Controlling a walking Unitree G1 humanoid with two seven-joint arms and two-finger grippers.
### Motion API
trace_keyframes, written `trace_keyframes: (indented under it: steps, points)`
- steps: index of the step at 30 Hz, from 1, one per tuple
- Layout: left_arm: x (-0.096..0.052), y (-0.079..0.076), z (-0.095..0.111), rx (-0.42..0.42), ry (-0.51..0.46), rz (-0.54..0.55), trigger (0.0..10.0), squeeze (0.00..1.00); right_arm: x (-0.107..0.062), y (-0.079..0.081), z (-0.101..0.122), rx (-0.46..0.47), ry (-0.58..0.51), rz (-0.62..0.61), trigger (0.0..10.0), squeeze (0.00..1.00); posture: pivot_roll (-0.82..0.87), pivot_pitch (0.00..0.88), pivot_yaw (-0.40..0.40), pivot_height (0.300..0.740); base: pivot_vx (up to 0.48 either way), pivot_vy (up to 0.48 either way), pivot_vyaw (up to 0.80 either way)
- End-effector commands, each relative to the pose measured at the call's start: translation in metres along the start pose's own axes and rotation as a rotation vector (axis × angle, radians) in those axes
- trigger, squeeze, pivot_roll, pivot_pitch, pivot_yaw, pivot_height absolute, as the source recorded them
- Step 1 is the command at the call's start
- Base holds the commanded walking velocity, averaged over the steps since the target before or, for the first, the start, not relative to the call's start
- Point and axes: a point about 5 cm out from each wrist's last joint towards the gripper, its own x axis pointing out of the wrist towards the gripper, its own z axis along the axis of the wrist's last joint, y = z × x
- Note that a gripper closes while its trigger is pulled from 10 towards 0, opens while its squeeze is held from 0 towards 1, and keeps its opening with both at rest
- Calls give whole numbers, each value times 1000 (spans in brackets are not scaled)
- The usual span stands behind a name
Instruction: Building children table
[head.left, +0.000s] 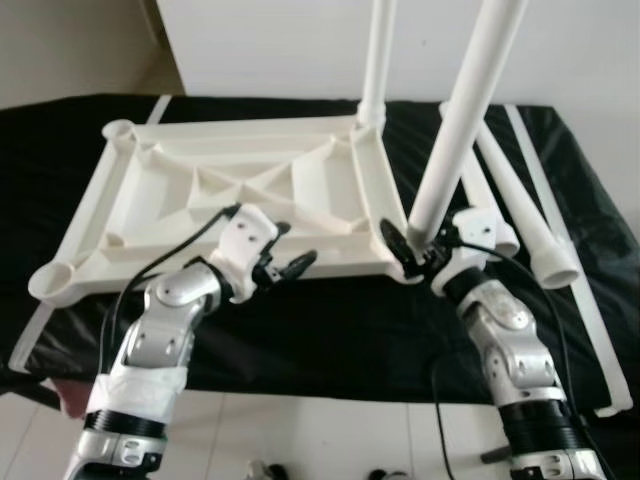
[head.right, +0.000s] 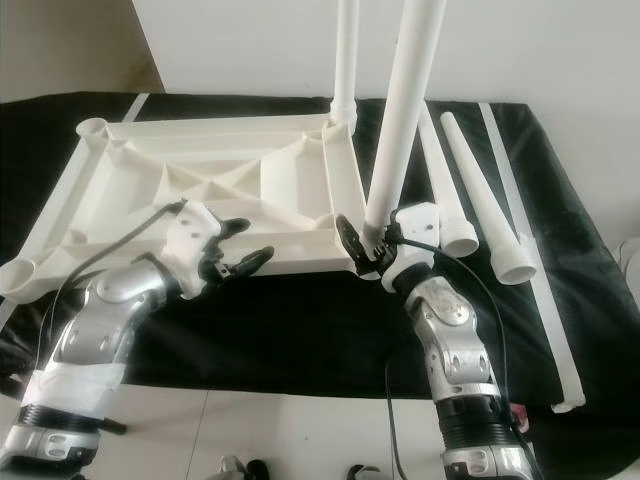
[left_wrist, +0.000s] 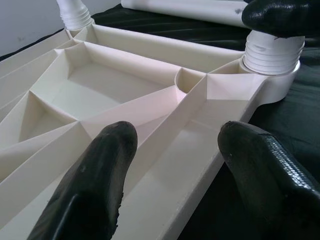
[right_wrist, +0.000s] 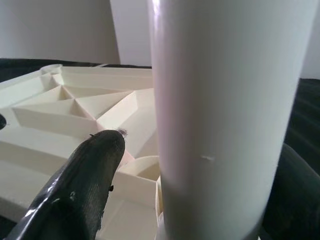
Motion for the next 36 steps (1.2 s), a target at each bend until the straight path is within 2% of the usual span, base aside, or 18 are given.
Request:
trace_keyframes:
  steps: [1, 2, 3, 4, 5, 15, 16, 17, 24, 25, 26, 30, 32, 33, 36]
  points:
    - [0, 0, 1, -5, 1, 10, 10000, 0, 0, 0, -5, 0, 15, 48, 10000, 0, -79, 160, 49, 740, 0, 0, 0]
    - [1, 0, 2, -4, 1, 6, 10000, 0, 1, -1, -8, 1, 26, 85, 8118, 0, -80, 159, 51, 740, 0, 0, 0]
    - [1, 0, 2, -4, 1, 6, 10000, 0, 1, -1, -8, 1, 26, 85, 8118, 0, -80, 159, 51, 740, 0, 0, 0]
    - [1, 0, 2, -3, 1, 5, 10000, 0, 1, -3, -9, -6, 32, 105, 4549, 0, -79, 158, 50, 740, 0, 0, 0]
    - [1, 1, 2, -1, 2, 6, 10000, 0, 1, -4, -11, 1, 42, 114, 0, 0, -77, 157, 50, 740, 0, 0, 0]
    - [1, 2, 3, 5, 3, 10, 10000, 0, -2, -12, -19, 7, 75, 96, 0, 0, -73, 160, 50, 740, 0, 0, 0]
    - [0, 2, 3, 5, 3, 10, 10000, 0, -2, -12, -20, 6, 86, 86, 706, 0, -72, 162, 50, 740, 0, 0, 0]
    - [0, 2, 3, 5, 4, 10, 10000, 0, -2, -14, -20, 4, 93, 69, 10000, 0, -73, 163, 51, 740, 0, 0, 0]
    - [-1, 3, 3, 5, 6, 10, 10000, 0, 0, -16, -20, -20, 118, 1, 10000, 0, -71, 165, 49, 740, 0, 0, 0]
    - [-2, 2, 2, 3, 9, 11, 10000, 0, 1, -12, -17, -16, 137, -150, 10000, 0, -70, 168, 47, 740, 0, 0, 0]
    - [-2, 2, 2, 3, 9, 11, 10000, 0, 1, -12, -17, -16, 137, -150, 10000, 0, -70, 168, 47, 740, 0, 0, 0]
    - [-2, 1, 1, 0, 10, 12, 10000, 0, -1, -3, -18, 29, 165, -327, 10000, 0, -67, 168, 40, 740, 0, 0, 0]
    - [-2, 1, 1, 1, 10, 12, 10000, 0, -1, -1, -19, 31, 171, -361, 10000, 0, -66, 167, 39, 740, 0, 0, 0]
    - [-2, 1, 1, 0, 11, 14, 10000, 0, -3, 8, -22, 37, 181, -460, 10000, 0, -64, 168, 37, 740, 0, 0, 0]
    - [-2, 1, 1, 0, 11, 15, 10000, 0, -3, 12, -23, 46, 183, -489, 10000, 0, -64, 168, 37, 740, 0, 0, 0]
